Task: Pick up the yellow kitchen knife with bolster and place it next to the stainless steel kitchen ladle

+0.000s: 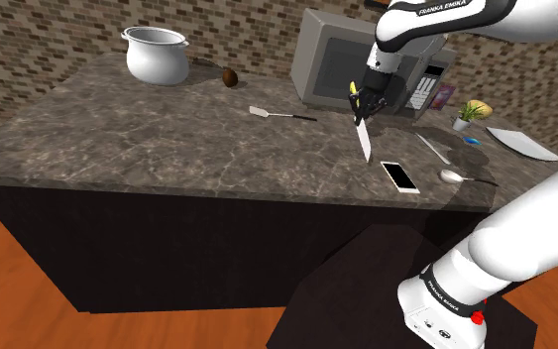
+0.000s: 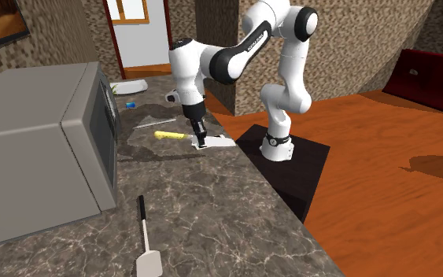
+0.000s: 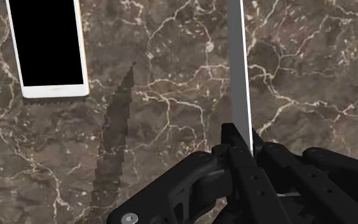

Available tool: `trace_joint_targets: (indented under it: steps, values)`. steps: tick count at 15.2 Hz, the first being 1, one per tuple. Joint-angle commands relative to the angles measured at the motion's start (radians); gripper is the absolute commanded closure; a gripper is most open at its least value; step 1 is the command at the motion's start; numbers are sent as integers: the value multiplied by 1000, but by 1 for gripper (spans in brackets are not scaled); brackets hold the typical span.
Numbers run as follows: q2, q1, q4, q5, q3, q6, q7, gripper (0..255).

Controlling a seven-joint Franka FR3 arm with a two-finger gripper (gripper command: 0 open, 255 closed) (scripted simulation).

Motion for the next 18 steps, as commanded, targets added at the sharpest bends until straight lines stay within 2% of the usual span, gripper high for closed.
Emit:
trace_joint_targets:
  steps: [1,10,18]
  values:
    - [-11,-25,-18,-11,-29,5,-51,255]
    - [18,-128,21,-45,-153,-9,-265,255]
    - [115,-221,132,-41,-258,-29,-466,255]
